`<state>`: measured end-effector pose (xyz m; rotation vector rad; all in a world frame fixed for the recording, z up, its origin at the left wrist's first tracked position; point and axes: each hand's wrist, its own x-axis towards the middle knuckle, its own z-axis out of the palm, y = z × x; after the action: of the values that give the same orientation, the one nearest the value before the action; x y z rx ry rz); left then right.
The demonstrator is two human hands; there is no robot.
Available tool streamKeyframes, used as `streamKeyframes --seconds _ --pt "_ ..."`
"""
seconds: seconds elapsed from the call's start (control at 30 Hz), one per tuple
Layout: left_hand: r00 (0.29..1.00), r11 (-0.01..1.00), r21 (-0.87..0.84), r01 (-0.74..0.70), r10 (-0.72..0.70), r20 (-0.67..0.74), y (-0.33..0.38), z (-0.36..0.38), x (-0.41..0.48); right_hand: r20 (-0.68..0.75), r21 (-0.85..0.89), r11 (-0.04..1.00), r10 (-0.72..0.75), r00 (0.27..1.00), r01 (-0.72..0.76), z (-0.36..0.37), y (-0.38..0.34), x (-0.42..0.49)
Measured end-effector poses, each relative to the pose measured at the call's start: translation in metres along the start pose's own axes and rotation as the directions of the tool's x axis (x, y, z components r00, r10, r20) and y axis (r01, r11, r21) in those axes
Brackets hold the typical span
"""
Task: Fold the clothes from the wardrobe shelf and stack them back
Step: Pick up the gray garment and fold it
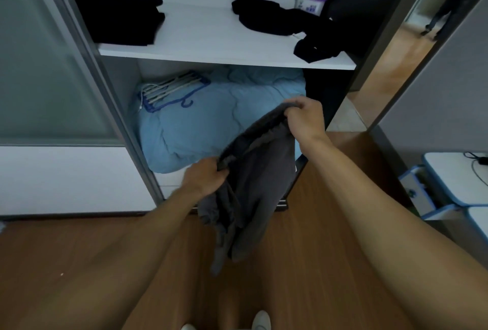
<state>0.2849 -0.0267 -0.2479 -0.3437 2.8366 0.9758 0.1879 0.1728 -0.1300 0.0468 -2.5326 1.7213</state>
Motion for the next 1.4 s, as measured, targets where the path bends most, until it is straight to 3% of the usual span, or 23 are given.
streamKeyframes --seconds 0.1,0.17,0.27,0.33,0.4,0.53,0.6,0.67,0.77,0.83,0.9,0.97,1.07,1.13,1.23,1.4 --pt "1.000 0.981 0.192 0.025 -0.026 0.001 -0.007 -0.033 0.012 -0.027 -0.060 0.995 0.080 0.996 -0.081 -0.012 0.032 0.001" --pt "0.998 0.983 0.173 0.058 -0.063 0.024 -0.001 -0.046 0.017 -0.030 -0.044 0.976 0.210 0.977 -0.211 -0.012 0.052 -0.004" --pt "0.993 0.984 -0.133 0.117 -0.115 0.019 0.012 -0.051 0.016 0.130 0.050 0.897 0.430 0.893 -0.439 -0.005 0.071 -0.018" --pt "0.984 0.904 -0.393 0.168 -0.177 0.015 0.017 -0.051 0.012 0.298 0.015 0.856 0.489 0.820 -0.516 0.002 0.076 -0.032" --pt "0.973 0.788 -0.581 0.203 -0.227 0.032 0.021 -0.051 0.008 0.420 -0.084 0.874 0.467 0.778 -0.479 0.008 0.078 -0.044" --pt "0.965 0.634 -0.745 0.210 -0.255 0.056 0.029 -0.055 0.005 0.533 -0.253 0.941 0.330 0.779 -0.225 0.018 0.079 -0.053" --pt "0.971 0.643 -0.740 0.197 -0.234 0.055 0.033 -0.059 0.005 0.530 -0.325 0.942 0.256 0.808 -0.086 0.020 0.078 -0.051" --pt "0.980 0.729 -0.664 0.166 -0.196 0.030 0.035 -0.064 0.005 0.426 -0.369 0.929 0.181 0.886 -0.012 0.019 0.076 -0.042" --pt "0.988 0.812 -0.570 0.128 -0.154 0.002 0.036 -0.071 0.005 0.276 -0.322 0.942 0.193 0.942 -0.099 0.013 0.074 -0.025" --pt "0.988 0.800 -0.586 0.129 -0.152 0.010 0.036 -0.074 0.003 0.276 -0.363 0.927 0.203 0.940 -0.094 0.009 0.077 -0.019" --pt "0.985 0.718 -0.681 0.141 -0.171 0.024 0.035 -0.073 0.003 0.319 -0.368 0.930 0.112 0.941 0.014 0.010 0.080 -0.024" --pt "0.977 0.618 -0.770 0.157 -0.210 0.030 0.036 -0.071 0.004 0.386 -0.230 0.954 -0.090 0.918 0.190 0.014 0.081 -0.038" --pt "0.970 0.530 -0.834 0.157 -0.242 0.029 0.039 -0.068 0.008 0.540 -0.076 0.916 -0.295 0.788 0.395 0.021 0.082 -0.056" --pt "0.967 0.500 -0.853 0.150 -0.254 0.022 0.040 -0.069 0.012 0.617 -0.118 0.905 -0.257 0.744 0.410 0.024 0.082 -0.058" --pt "0.960 0.449 -0.880 0.152 -0.279 0.024 0.042 -0.071 0.016 0.627 -0.191 0.911 -0.173 0.760 0.365 0.029 0.081 -0.055" --pt "0.951 0.417 -0.899 0.132 -0.311 -0.005 0.047 -0.066 0.017 0.599 -0.265 0.960 0.091 0.796 0.090 0.029 0.079 -0.062"
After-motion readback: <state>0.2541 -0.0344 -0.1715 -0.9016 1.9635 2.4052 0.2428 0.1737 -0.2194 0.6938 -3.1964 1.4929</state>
